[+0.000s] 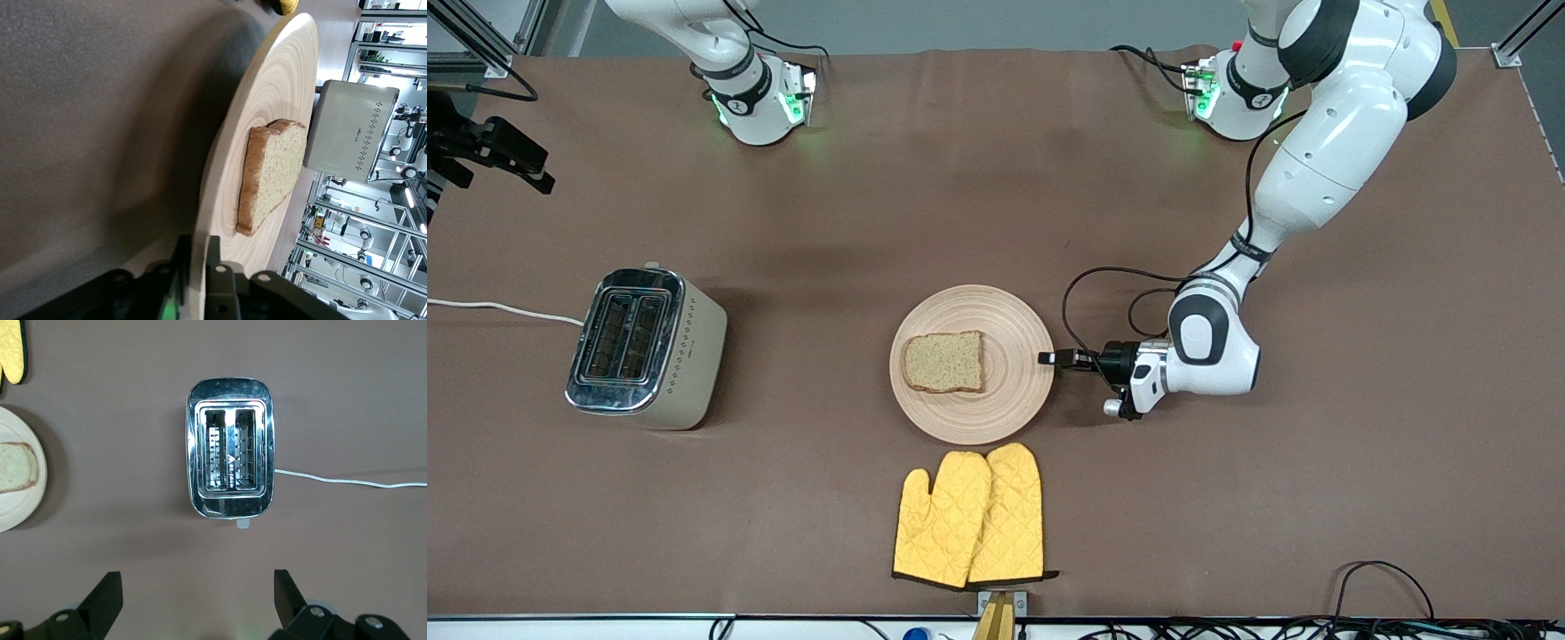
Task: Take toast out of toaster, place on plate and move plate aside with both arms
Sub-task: 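Grasp the wooden plate rim with the left gripper, then slide the plate with the left gripper away from the toaster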
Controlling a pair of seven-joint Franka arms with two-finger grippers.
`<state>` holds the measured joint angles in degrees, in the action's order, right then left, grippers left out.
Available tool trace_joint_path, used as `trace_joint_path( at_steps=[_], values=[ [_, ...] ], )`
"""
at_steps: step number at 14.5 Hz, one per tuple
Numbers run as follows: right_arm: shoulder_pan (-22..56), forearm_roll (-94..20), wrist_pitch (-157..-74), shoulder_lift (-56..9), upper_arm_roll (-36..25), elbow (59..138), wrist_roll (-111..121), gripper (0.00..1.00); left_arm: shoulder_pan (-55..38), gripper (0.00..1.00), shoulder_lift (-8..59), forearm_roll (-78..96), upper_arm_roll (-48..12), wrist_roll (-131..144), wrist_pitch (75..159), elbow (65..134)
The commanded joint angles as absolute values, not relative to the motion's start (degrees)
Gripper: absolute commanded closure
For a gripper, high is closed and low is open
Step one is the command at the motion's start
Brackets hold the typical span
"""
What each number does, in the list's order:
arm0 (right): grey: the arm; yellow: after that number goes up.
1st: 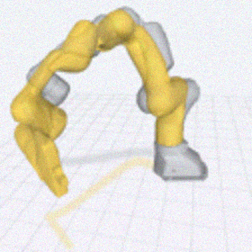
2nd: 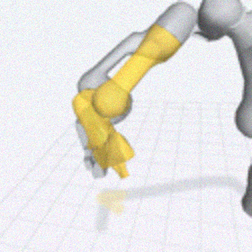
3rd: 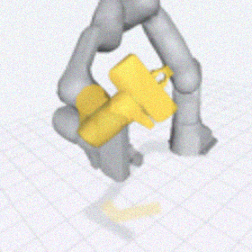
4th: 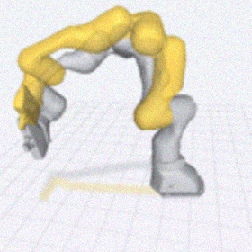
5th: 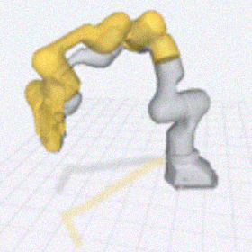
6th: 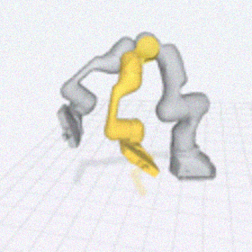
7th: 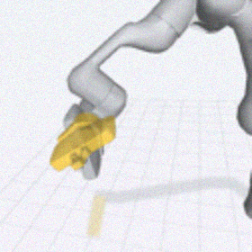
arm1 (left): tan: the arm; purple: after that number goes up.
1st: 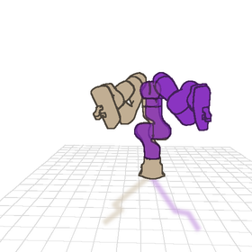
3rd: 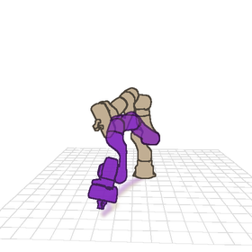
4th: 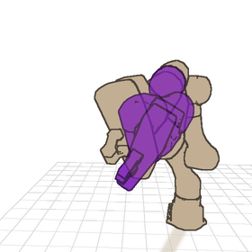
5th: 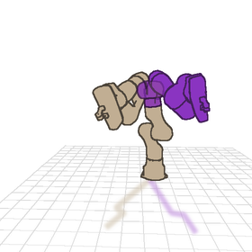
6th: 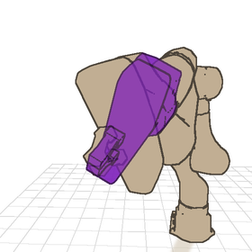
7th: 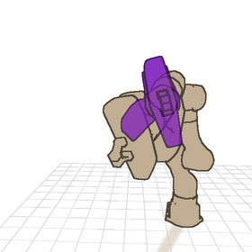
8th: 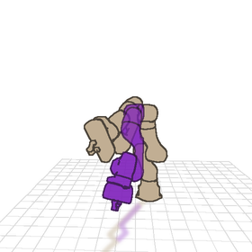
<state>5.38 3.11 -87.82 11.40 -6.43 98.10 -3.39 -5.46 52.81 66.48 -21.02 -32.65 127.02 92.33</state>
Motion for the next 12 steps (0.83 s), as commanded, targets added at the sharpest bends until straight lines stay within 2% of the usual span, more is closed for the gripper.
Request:
trace_joint_path(
  at_steps=[1,5,8,12],
  values=[
    [4.75,3.96,-87.80,11.16,-6.06,97.65,-4.13,0.00,-5.28,1.00,53.00,67.33,-21.27,-33.14,127.62,91.23],
    [4.83,3.87,-87.63,11.16,-6.06,97.56,-4.13,0.00,-2.65,1.00,50.90,66.45,-21.27,-34.10,125.26,91.58],
    [4.92,3.87,-87.89,11.16,-5.98,97.56,-4.22,0.00,2.70,1.00,48.79,64.09,-21.09,-34.28,113.33,91.32],
    [4.92,3.87,-87.89,11.16,-5.98,97.47,-4.13,0.00,11.67,1.00,46.67,53.89,-21.36,-34.28,103.56,90.79]
  ],
)
